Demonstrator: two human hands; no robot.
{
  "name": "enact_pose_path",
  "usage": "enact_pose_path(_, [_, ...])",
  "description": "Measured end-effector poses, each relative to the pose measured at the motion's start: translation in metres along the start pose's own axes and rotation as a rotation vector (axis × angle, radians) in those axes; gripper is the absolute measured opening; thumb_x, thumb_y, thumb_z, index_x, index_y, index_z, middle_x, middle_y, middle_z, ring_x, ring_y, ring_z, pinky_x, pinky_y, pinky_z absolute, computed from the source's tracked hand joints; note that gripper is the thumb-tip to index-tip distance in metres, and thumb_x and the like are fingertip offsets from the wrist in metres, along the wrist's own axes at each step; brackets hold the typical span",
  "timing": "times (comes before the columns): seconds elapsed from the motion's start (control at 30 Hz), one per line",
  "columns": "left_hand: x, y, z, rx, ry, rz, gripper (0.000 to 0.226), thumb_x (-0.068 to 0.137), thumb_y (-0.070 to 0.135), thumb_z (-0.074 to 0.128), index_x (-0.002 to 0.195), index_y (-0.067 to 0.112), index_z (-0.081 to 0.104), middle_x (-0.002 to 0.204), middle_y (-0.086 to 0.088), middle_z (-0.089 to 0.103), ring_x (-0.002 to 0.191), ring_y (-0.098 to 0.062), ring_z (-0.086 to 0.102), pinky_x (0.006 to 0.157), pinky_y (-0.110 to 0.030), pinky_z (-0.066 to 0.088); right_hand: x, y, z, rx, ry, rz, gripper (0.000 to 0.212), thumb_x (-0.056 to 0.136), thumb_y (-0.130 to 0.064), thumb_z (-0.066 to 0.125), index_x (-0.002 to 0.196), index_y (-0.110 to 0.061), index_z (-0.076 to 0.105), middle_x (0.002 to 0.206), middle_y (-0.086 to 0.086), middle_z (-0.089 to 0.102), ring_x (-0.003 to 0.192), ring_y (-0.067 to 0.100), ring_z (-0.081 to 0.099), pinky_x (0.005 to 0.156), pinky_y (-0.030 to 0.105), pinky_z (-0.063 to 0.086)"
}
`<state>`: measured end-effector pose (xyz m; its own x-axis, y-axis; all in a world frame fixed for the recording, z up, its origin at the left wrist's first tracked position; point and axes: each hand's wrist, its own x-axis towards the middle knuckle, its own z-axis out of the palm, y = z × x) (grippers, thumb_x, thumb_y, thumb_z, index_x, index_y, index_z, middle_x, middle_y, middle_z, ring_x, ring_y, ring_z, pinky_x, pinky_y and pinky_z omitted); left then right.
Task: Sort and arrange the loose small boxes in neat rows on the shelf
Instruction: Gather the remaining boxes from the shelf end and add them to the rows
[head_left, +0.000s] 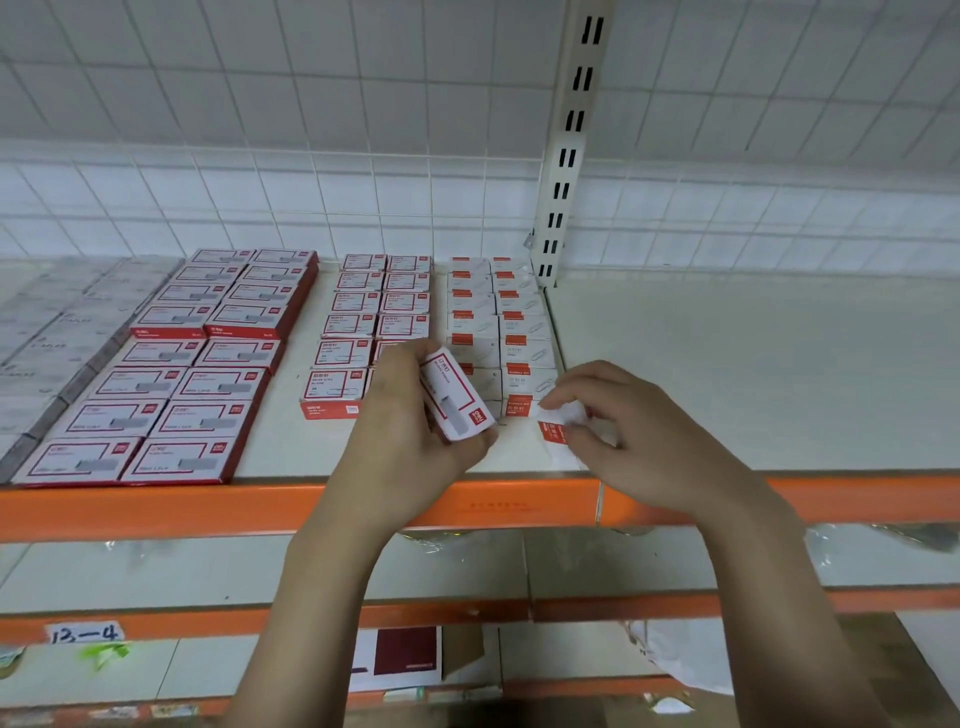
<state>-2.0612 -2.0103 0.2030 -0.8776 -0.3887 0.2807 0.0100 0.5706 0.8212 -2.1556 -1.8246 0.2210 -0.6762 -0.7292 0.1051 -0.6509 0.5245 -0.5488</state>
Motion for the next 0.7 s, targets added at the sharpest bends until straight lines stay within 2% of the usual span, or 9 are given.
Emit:
enact_pose_path(0.07, [0.001, 0.000, -0.002, 0.013, 0.002, 0.009, 0.075, 0.065, 0.022, 0.083, 0.125, 0.020, 0.038, 0.100, 0.024, 0.041, 0.092, 0.016, 0.045, 0.070, 0.004, 0.037, 0.000, 0.001, 0.005, 0.003, -0.016, 0.016, 0.030, 0.086, -0.028, 0.062, 0.116, -0.032, 0.058, 0.115, -0.021, 0.041, 0.106, -0.008, 0.040, 0.085, 0.000, 0.030])
enact_pose_path(0.17, [0.001, 0.001, -0.003, 0.003, -0.002, 0.019, 0.074, 0.065, 0.021, 0.082, 0.124, 0.022, 0.037, 0.100, 0.026, 0.040, 0.091, 0.024, 0.042, 0.068, 0.006, 0.035, 0.000, 0.001, 0.012, -0.031, -0.016, 0.018, 0.039, 0.085, -0.015, 0.063, 0.120, -0.032, 0.059, 0.115, -0.017, 0.035, 0.107, -0.004, 0.037, 0.085, -0.002, 0.028])
enact_pose_path(0.27, [0.000, 0.000, -0.004, 0.009, 0.022, 0.030, 0.070, 0.065, 0.019, 0.082, 0.116, 0.026, 0.035, 0.098, 0.023, 0.040, 0.091, 0.025, 0.041, 0.067, 0.005, 0.035, 0.001, -0.002, 0.012, -0.048, -0.054, -0.031, 0.051, 0.084, -0.007, 0.062, 0.127, -0.034, 0.054, 0.120, -0.015, 0.043, 0.114, 0.000, 0.040, 0.090, 0.002, 0.029])
enact_pose_path(0.33, [0.000, -0.001, -0.003, 0.034, 0.054, 0.051, 0.068, 0.064, 0.019, 0.082, 0.113, 0.026, 0.036, 0.098, 0.019, 0.041, 0.091, 0.019, 0.043, 0.068, 0.004, 0.036, 0.002, -0.005, 0.013, -0.021, -0.096, -0.022, 0.064, 0.083, -0.009, 0.063, 0.135, -0.039, 0.041, 0.135, -0.018, 0.042, 0.123, -0.003, 0.036, 0.095, 0.005, 0.027])
enact_pose_path(0.4, [-0.001, -0.004, -0.004, 0.058, 0.072, 0.052, 0.069, 0.065, 0.021, 0.082, 0.120, 0.020, 0.041, 0.104, 0.011, 0.043, 0.088, 0.006, 0.045, 0.071, 0.003, 0.035, 0.002, -0.007, 0.015, 0.003, -0.116, -0.008, 0.072, 0.083, -0.010, 0.063, 0.139, -0.042, 0.031, 0.142, -0.018, 0.036, 0.121, -0.008, 0.031, 0.096, 0.009, 0.027])
enact_pose_path(0.47, [-0.001, -0.005, -0.004, 0.089, 0.074, 0.082, 0.077, 0.067, 0.026, 0.081, 0.132, 0.015, 0.041, 0.110, 0.008, 0.042, 0.090, 0.004, 0.040, 0.075, 0.005, 0.032, 0.000, -0.005, 0.012, -0.009, -0.101, -0.016, 0.071, 0.083, -0.015, 0.064, 0.140, -0.040, 0.030, 0.141, -0.019, 0.035, 0.116, -0.013, 0.027, 0.094, 0.009, 0.025])
enact_pose_path(0.53, [-0.002, -0.006, -0.006, 0.106, 0.062, 0.092, 0.078, 0.068, 0.026, 0.080, 0.135, 0.018, 0.040, 0.113, 0.006, 0.040, 0.095, 0.003, 0.039, 0.075, 0.007, 0.031, -0.005, 0.001, 0.004, -0.042, -0.074, -0.001, 0.065, 0.082, -0.020, 0.067, 0.138, -0.035, 0.035, 0.136, -0.018, 0.039, 0.115, -0.009, 0.030, 0.092, 0.007, 0.025])
enact_pose_path(0.63, [-0.004, -0.004, -0.005, 0.114, 0.056, 0.087, 0.067, 0.067, 0.021, 0.081, 0.122, 0.029, 0.043, 0.113, 0.009, 0.039, 0.094, 0.005, 0.042, 0.071, 0.008, 0.032, -0.011, 0.011, -0.001, -0.074, -0.042, 0.054, 0.053, 0.082, -0.026, 0.068, 0.131, -0.032, 0.046, 0.121, -0.020, 0.048, 0.108, -0.006, 0.039, 0.081, 0.000, 0.030])
enact_pose_path(0.7, [-0.005, -0.004, -0.004, 0.140, 0.048, 0.093, 0.065, 0.067, 0.021, 0.081, 0.121, 0.025, 0.045, 0.112, 0.012, 0.042, 0.094, 0.006, 0.042, 0.073, 0.006, 0.035, -0.012, 0.012, 0.003, -0.063, -0.031, 0.060, 0.047, 0.081, -0.029, 0.068, 0.126, -0.031, 0.052, 0.117, -0.019, 0.051, 0.102, -0.006, 0.043, 0.081, 0.001, 0.032])
